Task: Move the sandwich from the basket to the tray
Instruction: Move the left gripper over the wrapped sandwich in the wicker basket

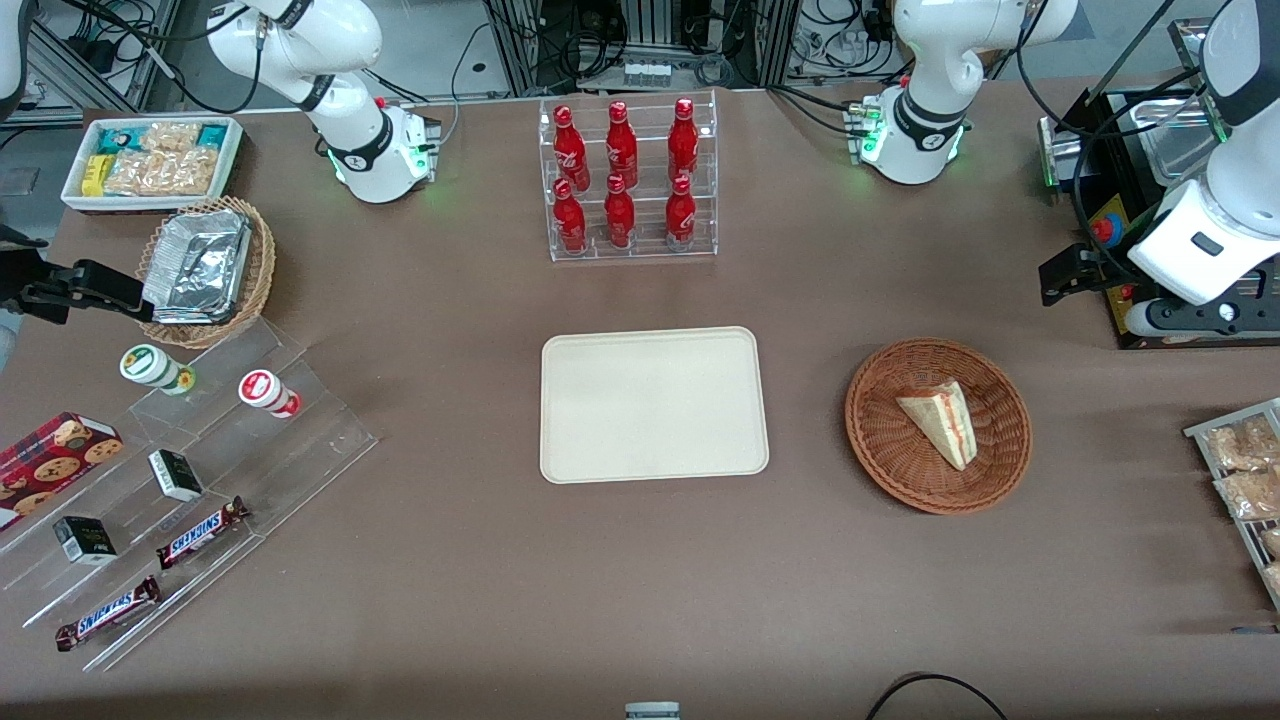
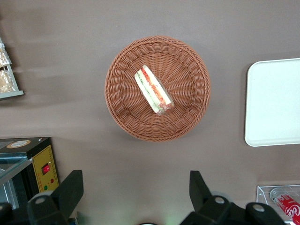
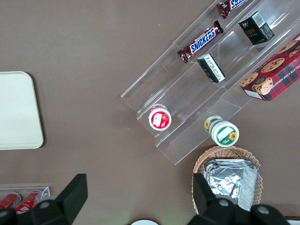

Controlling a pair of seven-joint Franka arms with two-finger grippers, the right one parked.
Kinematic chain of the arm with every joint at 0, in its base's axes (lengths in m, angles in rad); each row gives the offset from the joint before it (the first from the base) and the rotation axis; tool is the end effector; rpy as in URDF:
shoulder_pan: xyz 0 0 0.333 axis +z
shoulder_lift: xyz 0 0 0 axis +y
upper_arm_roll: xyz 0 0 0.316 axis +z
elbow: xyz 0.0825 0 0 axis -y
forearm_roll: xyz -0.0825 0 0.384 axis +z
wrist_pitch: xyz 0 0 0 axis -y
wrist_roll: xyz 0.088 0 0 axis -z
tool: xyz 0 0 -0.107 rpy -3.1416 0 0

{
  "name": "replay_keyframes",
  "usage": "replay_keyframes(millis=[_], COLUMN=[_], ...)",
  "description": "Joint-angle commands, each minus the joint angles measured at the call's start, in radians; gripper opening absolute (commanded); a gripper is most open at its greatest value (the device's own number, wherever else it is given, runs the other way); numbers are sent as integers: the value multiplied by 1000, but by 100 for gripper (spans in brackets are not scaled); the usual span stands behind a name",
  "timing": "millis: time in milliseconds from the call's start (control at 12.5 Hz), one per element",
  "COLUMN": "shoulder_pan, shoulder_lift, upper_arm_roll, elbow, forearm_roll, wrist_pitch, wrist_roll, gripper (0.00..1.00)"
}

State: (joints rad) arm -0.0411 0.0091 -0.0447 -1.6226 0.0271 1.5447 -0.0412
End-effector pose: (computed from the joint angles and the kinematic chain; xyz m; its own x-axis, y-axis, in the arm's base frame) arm 0.5503 -0.0443 0.5930 0.9954 -0.0436 -0.0857 -0.0463 -0.9985 -0.0302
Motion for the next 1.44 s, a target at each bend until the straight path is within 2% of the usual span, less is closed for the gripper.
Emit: replay_keyframes(millis=[0,80,560,1360], shoulder_pan=[7,9,6,-3], shoulder_lift=[-6,-2,60,60], upper_arm_roll=[-3,-1,-3,-4], elbow=[9,7,-84,-457], forearm_roll=[-18,-38,-42,-39], wrist_pitch=[-21,-21,37,543], wrist_roll=[15,18,21,12], gripper=[100,100,100,100])
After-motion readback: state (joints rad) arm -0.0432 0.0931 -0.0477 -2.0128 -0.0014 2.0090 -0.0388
